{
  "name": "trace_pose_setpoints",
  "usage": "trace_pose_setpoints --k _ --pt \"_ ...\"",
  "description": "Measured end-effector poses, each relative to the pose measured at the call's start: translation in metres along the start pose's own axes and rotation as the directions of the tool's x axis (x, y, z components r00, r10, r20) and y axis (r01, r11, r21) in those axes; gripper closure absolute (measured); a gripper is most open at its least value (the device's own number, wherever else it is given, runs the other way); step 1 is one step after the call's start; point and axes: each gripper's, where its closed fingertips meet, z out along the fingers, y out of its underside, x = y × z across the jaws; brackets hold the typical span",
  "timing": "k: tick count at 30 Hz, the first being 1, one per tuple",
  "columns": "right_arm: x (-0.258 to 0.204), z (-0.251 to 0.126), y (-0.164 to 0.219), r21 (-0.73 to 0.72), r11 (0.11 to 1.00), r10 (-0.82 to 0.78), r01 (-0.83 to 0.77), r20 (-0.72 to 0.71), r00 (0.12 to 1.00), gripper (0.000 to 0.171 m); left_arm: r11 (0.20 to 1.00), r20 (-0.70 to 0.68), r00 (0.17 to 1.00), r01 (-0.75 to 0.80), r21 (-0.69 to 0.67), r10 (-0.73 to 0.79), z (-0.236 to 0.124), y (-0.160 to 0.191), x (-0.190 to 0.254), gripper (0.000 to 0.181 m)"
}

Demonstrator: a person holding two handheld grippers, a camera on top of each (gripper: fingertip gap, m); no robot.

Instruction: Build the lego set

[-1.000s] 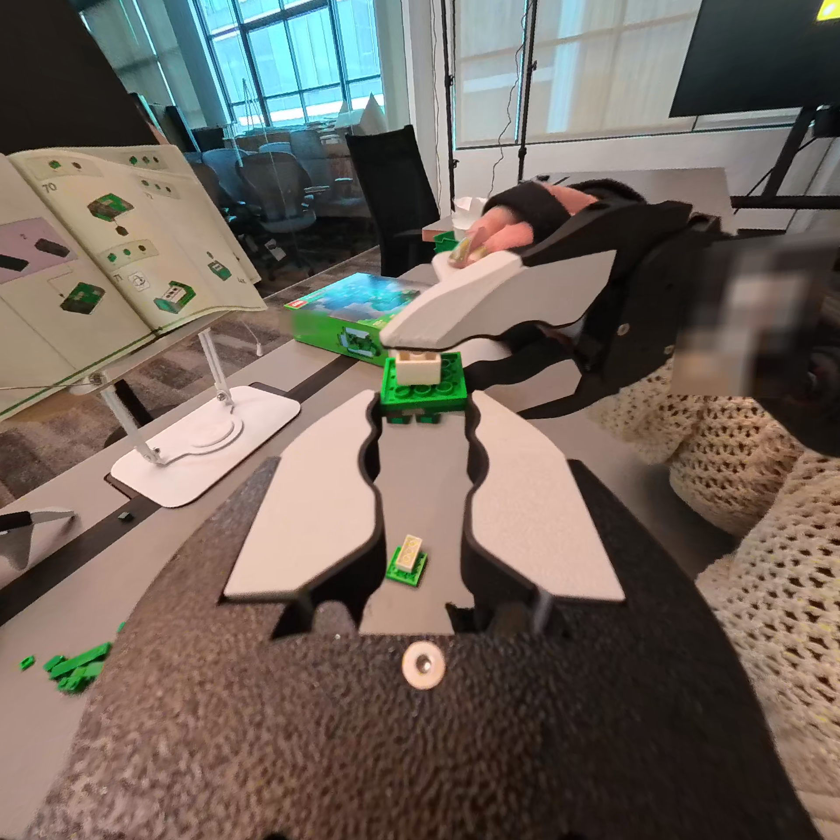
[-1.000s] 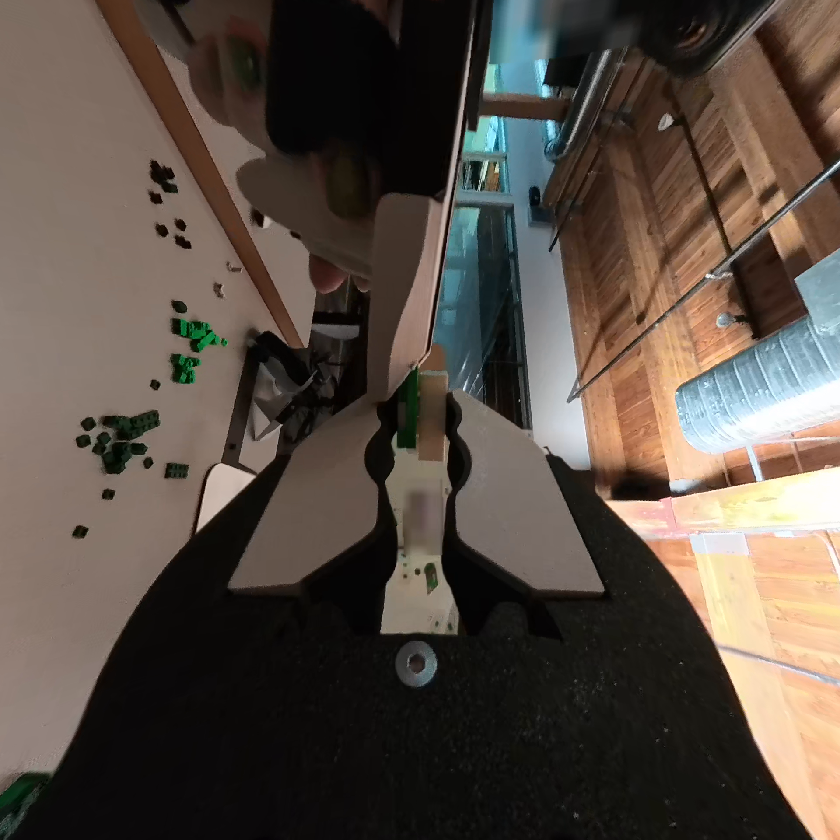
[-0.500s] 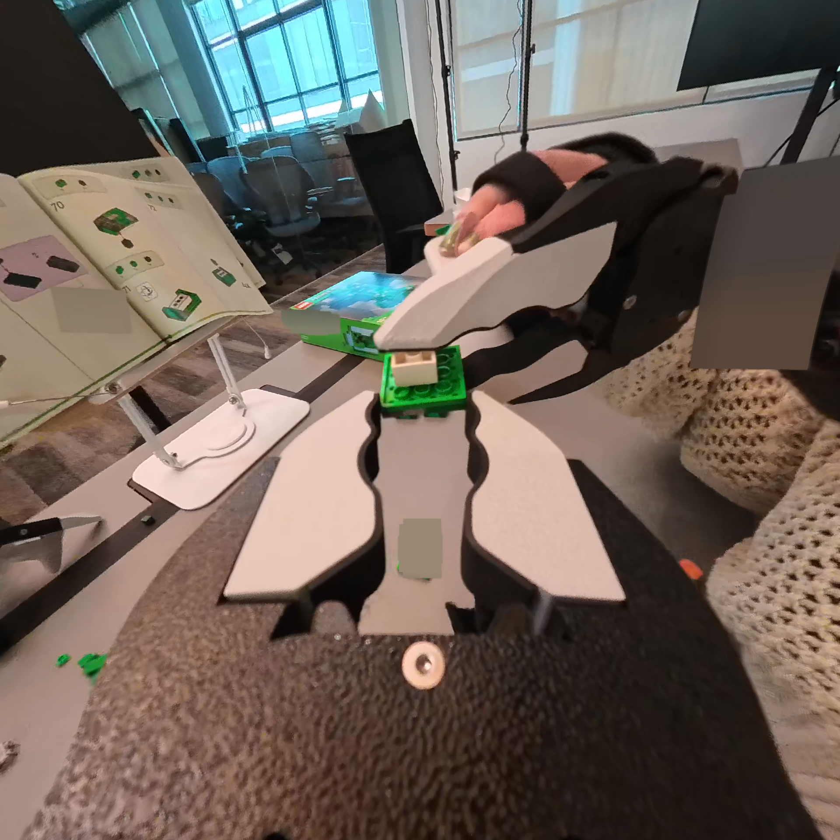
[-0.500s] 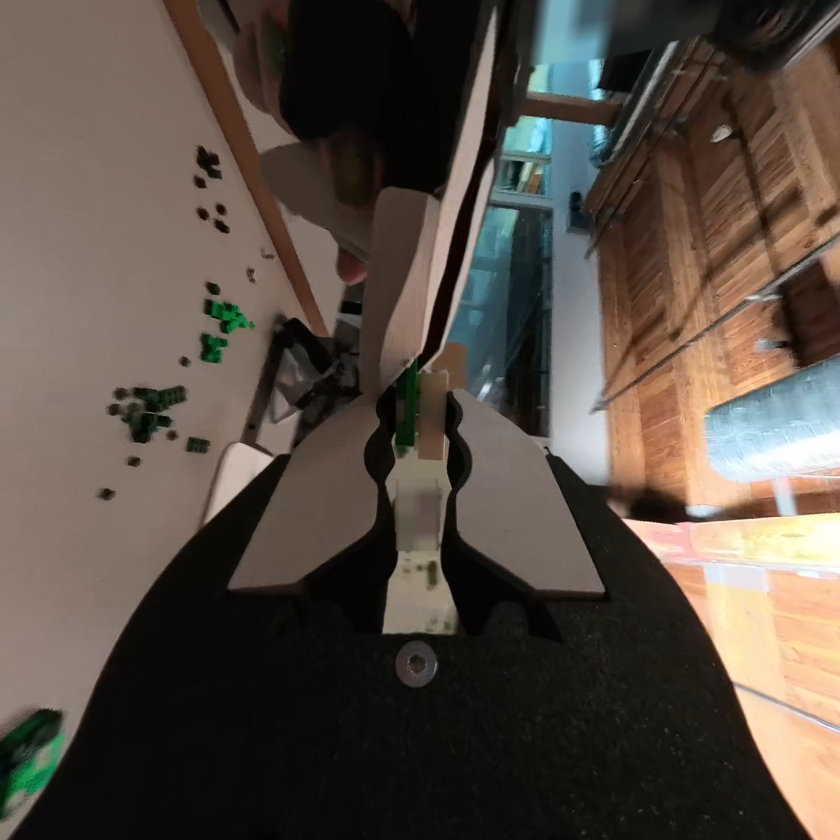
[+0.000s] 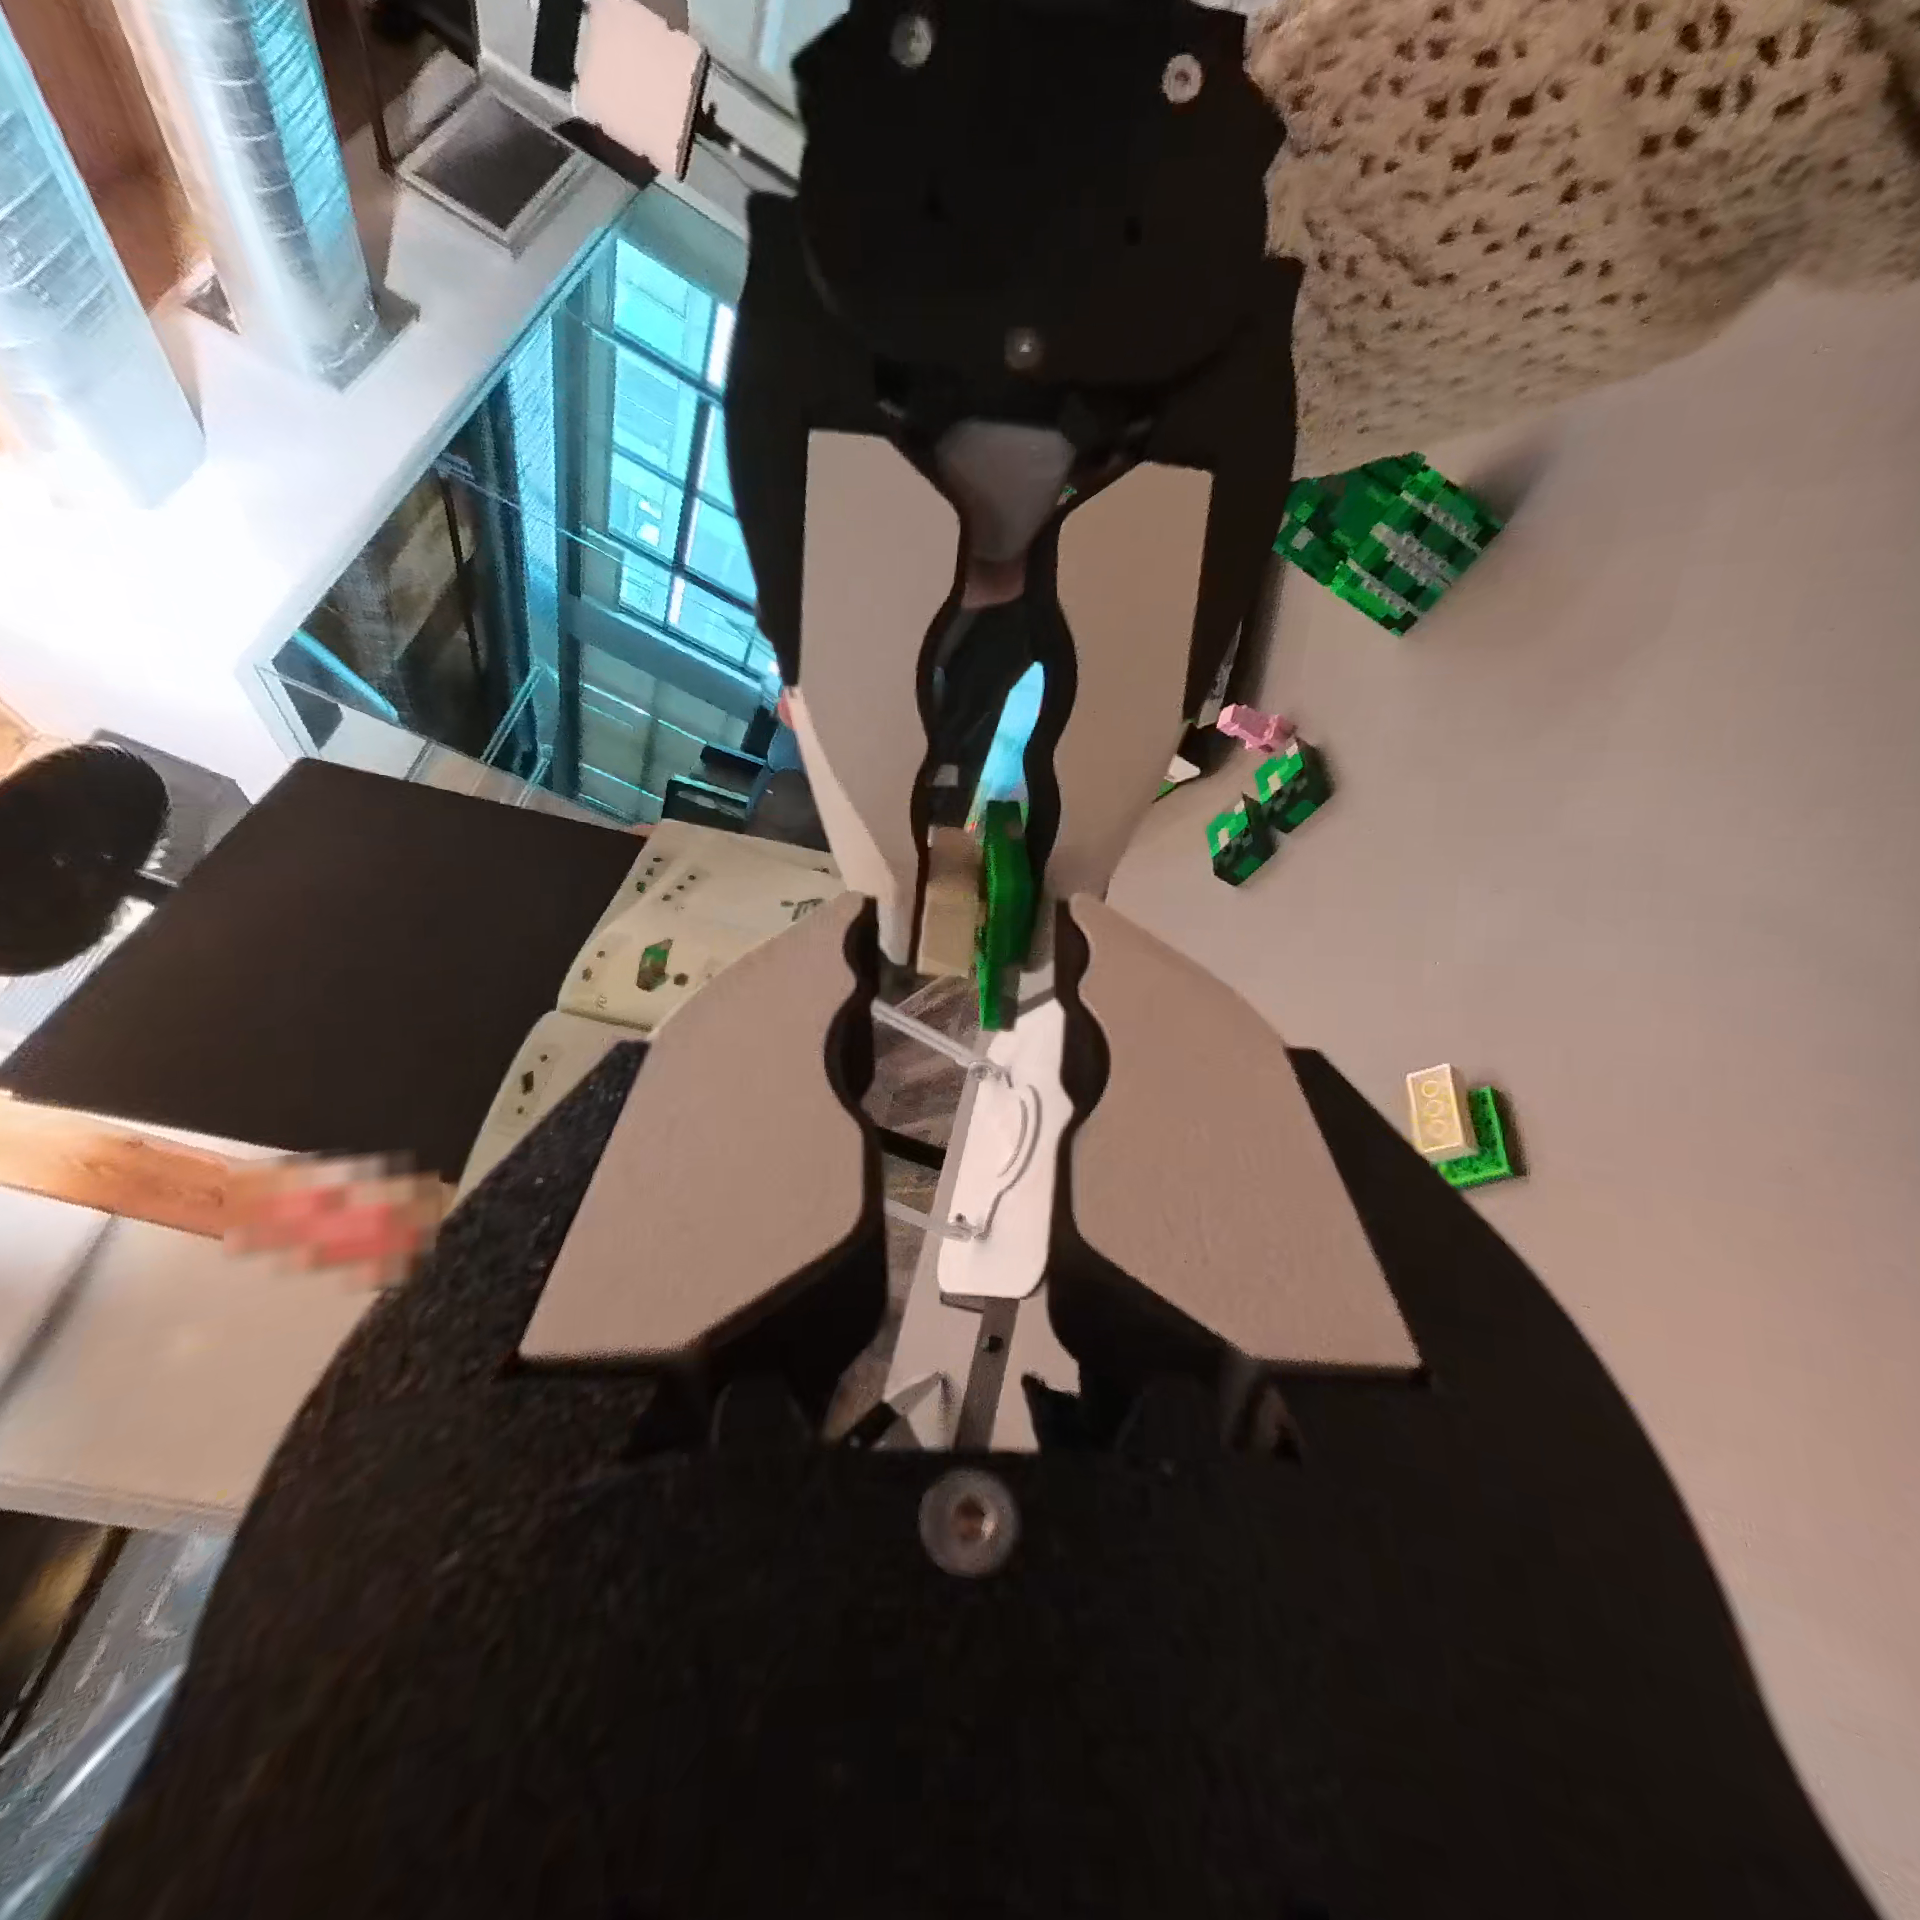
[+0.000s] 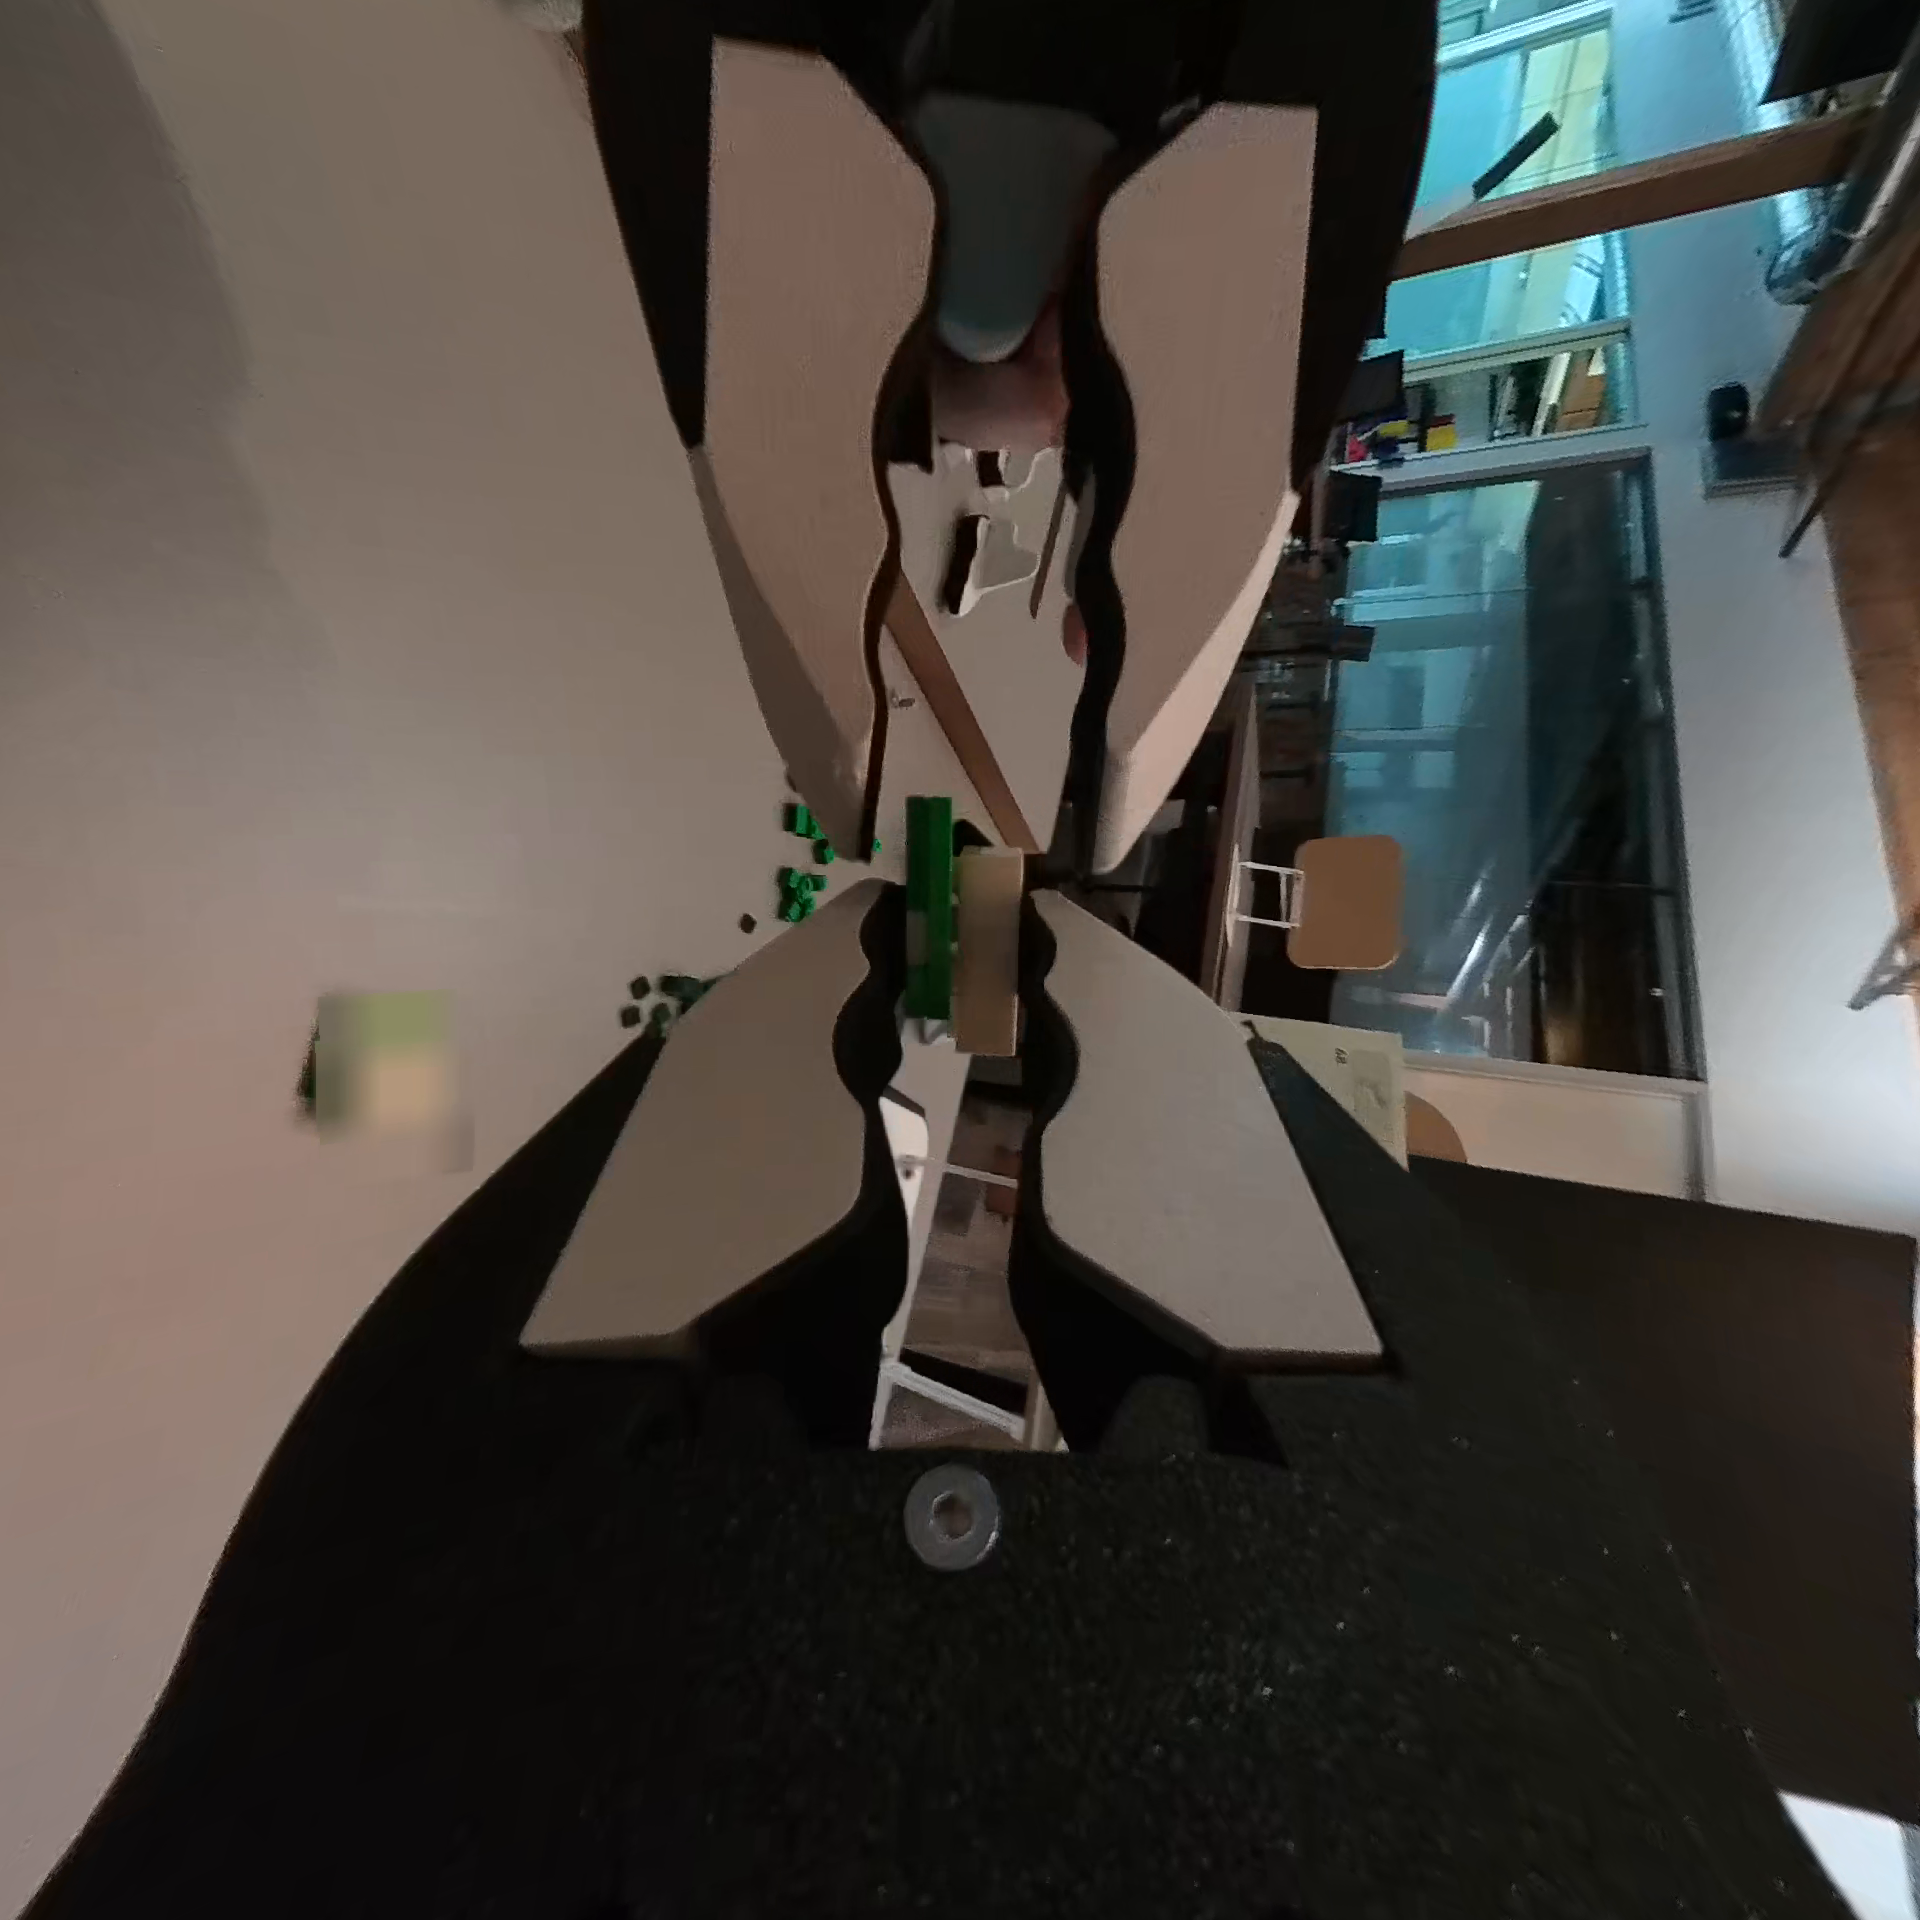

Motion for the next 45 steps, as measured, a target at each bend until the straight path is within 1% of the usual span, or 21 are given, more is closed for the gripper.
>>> trace_pose_setpoints --k 3,6,8,13,18,34,37,39,40,42,45 --pt "-0.002 0.002 0.0 -0.015 1.0 0.009 -0.009 0.019 1.0 0.151 0.997 -0.015 0.999 -0.052 -0.05 0.051 0.004 0.008 0.003 0.149" --pt "-0.003 0.0 -0.001 -0.003 0.999 0.048 -0.048 0.035 0.998 0.151 0.996 -0.017 0.997 -0.082 -0.033 0.081 0.002 0.005 0.004 0.152" --pt "-0.001 -0.001 -0.002 0.002 0.997 0.072 -0.072 0.039 0.997 0.151 0.995 0.024 0.995 -0.1 -0.006 0.1 0.001 0.001 0.001 0.163" --pt "-0.006 0.003 0.005 -0.06 0.998 0.028 -0.025 0.059 0.998 0.151 0.997 0.001 0.998 -0.067 -0.041 0.067 0.006 0.008 0.006 0.163" --pt "-0.006 0.001 0.002 -0.045 0.998 0.042 -0.039 0.059 0.997 0.151 1.0 -0.017 1.0 -0.008 -0.014 0.008 0.005 0.004 0.007 0.164" --pt "-0.008 0.004 0.008 -0.078 0.997 0.034 -0.03 0.051 0.998 0.151 0.998 -0.038 0.999 0.017 -0.055 -0.019 0.008 0.009 0.009 0.164" --pt "-0.005 0.005 0.015 -0.097 0.994 0.048 -0.045 0.037 0.998 0.151 0.989 0.007 0.992 0.126 -0.078 -0.126 0.012 0.013 0.006 0.164" --pt "-0.001 0.005 0.02 -0.121 0.991 0.058 -0.057 0.006 0.998 0.151 0.959 0.029 0.964 0.268 -0.094 -0.266 0.015 0.017 0.003 0.159" --pt "-0.001 0.006 0.023 -0.133 0.989 0.059 -0.059 0.002 0.998 0.151 0.928 0.019 0.931 0.365 -0.075 -0.365 0.016 0.016 0.003 0.15" --pt "0.0 0.006 0.027 -0.147 0.986 0.073 -0.073 -0.005 0.997 0.151 0.833 -0.01 0.833 0.553 -0.028 -0.553 0.016 0.011 0.0 0.14" --pt "0.004 0.007 0.03 -0.154 0.985 0.08 -0.083 -0.022 0.997 0.151 0.68 -0.055 0.678 0.733 -0.032 -0.733 0.015 0.012 -0.003 0.133"
